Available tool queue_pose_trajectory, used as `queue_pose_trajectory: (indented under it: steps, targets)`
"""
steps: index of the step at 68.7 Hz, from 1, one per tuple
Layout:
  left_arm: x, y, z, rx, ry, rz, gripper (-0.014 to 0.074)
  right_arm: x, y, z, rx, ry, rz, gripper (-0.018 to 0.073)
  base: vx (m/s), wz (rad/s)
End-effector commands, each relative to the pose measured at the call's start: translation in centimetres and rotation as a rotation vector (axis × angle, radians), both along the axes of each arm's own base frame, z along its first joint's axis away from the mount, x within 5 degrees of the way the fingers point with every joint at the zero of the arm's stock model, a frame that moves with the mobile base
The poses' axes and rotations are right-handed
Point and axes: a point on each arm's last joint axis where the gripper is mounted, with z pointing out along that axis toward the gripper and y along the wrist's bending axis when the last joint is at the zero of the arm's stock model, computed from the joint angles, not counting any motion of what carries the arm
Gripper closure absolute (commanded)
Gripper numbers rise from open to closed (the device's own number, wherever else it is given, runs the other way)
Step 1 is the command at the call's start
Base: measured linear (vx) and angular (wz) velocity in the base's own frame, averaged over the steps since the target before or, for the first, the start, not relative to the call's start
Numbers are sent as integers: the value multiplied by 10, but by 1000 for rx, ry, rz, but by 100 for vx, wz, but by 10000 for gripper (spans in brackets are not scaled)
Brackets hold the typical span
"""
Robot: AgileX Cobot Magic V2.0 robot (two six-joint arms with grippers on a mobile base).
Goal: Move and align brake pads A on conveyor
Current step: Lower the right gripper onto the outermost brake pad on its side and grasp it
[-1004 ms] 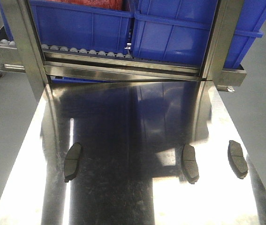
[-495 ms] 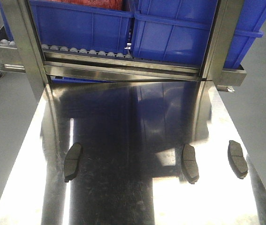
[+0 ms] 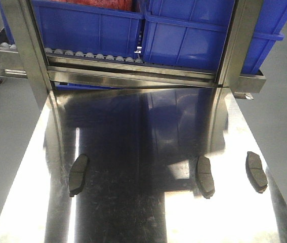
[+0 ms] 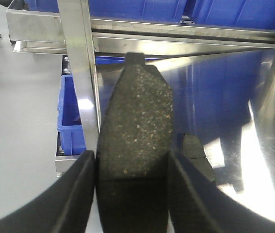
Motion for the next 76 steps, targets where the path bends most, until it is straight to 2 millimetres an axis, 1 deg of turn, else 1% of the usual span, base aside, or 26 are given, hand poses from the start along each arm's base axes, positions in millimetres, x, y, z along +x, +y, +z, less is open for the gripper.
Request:
queue_pose_trajectory:
  steps: [1,6,13,20,21,27,28,30,31,34,35,37,38,39,42,48,56,59,65,68,69,76]
  targets:
    - [3,1,17,-33,-112,19,489,-1,0,2,-1,-72,-2,562,0,0]
    - [3,1,17,-33,-112,19,489,-1,0,3,5,-77,-2,562,0,0]
    - [3,1,17,-33,-112,19,489,-1,0,8,8,-101,-2,562,0,0]
    - [3,1,17,-33,-112,19,489,-3,-1,25,2,-28,-6,562,0,0]
    - [3,1,17,-33,-112,19,489,-3,-1,31,1,-25,-6,562,0,0]
    - [3,1,17,-33,-112,19,489,2,-1,50,-2,71,-9,562,0,0]
    - [3,1,17,-33,-112,19,489,2,-1,57,-2,77,-10,562,0,0]
    - [3,1,17,-33,-112,19,489,6,0,63,-4,108,-11,561,0,0]
    - [3,1,17,-33,-112,19,489,7,0,69,-9,120,-12,561,0,0]
    - [3,1,17,-33,-112,19,489,14,0,79,-18,184,-14,561,0,0]
    - [3,1,17,-33,-112,19,489,16,0,85,-19,190,-15,561,0,0]
    - [3,1,17,-33,-112,19,489,21,0,92,-27,221,-18,561,0,0]
    - [3,1,17,-33,-112,19,489,24,0,92,-31,246,-19,561,0,0]
    - [3,1,17,-33,-112,19,489,26,0,98,-34,252,-20,561,0,0]
    - [3,1,17,-33,-112,19,489,34,0,105,-43,297,-23,560,0,0]
    - [3,1,17,-33,-112,19,488,52,1,116,-53,397,-26,559,0,0]
    - [3,1,17,-33,-112,19,488,72,2,120,-55,467,-25,541,0,0]
    - [3,1,17,-33,-112,19,488,77,3,118,-53,474,-23,517,0,0]
    - [3,1,17,-33,-112,19,488,82,3,116,-53,480,-22,417,0,0]
    - [3,1,17,-33,-112,19,488,82,3,117,-52,476,-22,333,0,0]
    - [3,1,17,-33,-112,19,488,82,3,117,-52,476,-22,291,0,0]
    - [3,1,17,-33,-112,19,488,82,3,117,-58,473,-23,77,0,0]
